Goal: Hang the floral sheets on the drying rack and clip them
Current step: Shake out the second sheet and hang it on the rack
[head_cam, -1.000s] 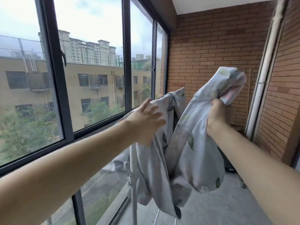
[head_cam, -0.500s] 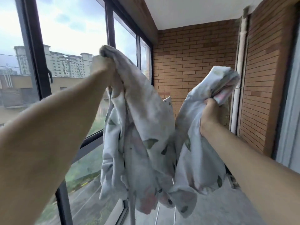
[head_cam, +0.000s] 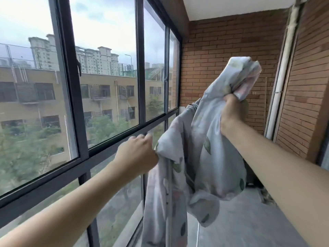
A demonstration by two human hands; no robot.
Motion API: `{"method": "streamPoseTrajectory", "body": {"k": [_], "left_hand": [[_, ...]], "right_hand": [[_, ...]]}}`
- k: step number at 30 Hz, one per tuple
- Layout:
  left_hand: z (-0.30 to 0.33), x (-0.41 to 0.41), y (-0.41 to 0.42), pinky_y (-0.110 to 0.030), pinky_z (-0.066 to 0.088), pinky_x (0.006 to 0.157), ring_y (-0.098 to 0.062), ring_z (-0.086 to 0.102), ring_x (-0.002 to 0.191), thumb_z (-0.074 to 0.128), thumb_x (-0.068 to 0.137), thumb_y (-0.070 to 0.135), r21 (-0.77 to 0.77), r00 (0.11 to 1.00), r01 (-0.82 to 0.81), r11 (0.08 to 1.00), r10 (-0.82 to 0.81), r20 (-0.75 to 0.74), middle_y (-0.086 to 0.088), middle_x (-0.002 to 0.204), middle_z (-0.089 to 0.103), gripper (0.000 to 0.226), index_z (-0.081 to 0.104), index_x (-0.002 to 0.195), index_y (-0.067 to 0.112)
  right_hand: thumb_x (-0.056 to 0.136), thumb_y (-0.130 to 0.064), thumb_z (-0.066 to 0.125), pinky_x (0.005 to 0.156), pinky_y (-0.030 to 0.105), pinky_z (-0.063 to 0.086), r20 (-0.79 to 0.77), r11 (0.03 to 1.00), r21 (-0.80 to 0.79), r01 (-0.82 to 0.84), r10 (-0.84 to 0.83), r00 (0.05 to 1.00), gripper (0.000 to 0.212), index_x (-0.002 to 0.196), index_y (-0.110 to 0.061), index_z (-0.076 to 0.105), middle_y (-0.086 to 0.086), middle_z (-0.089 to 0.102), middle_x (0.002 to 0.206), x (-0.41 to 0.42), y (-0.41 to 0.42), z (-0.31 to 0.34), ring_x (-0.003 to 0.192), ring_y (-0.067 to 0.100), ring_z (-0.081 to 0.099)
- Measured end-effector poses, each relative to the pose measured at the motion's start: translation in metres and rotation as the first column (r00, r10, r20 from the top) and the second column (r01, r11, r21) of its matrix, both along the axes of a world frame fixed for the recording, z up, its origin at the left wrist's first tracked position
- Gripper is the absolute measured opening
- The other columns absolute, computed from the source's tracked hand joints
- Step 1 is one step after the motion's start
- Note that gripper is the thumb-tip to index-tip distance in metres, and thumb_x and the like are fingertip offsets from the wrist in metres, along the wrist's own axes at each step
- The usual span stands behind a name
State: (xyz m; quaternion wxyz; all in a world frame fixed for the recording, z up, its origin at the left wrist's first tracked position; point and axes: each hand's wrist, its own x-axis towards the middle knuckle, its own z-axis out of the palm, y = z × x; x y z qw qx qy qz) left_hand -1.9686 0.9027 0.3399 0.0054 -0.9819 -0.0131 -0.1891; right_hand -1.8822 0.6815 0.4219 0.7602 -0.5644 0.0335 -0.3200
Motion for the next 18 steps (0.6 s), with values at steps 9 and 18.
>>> {"method": "streamPoseTrajectory", "body": {"k": [9,18], "left_hand": [[-0.002,0.066,-0.081,-0.067,-0.030,0.100,-0.020,0.002,0.148,0.042,0.082,0.060,0.745,0.995,0.008,0.667,0.070,-0.073,0.006,0.149,0.040,0.070,0.045,0.142,0.023],[0.077,0.046,-0.106,-0.031,0.047,0.063,-0.020,0.055,0.076,0.047,0.091,0.006,0.409,0.921,0.255,0.876,-0.348,0.172,-0.002,0.092,0.056,0.015,0.058,0.099,0.012]], "right_hand": [[0.072,-0.021,0.052,0.061,0.032,0.047,-0.024,0.995,0.058,0.076,-0.075,0.997,0.011,0.079,-0.018,0.059,0.000,0.061,0.075,-0.004,-0.053,-0.018,0.067,0.017,0.058],[0.073,-0.018,0.053,0.055,0.027,0.040,-0.020,0.988,0.147,0.035,-0.033,0.999,0.009,0.081,-0.015,0.052,0.001,0.053,0.073,-0.018,-0.089,-0.038,0.063,0.016,0.050]]}}
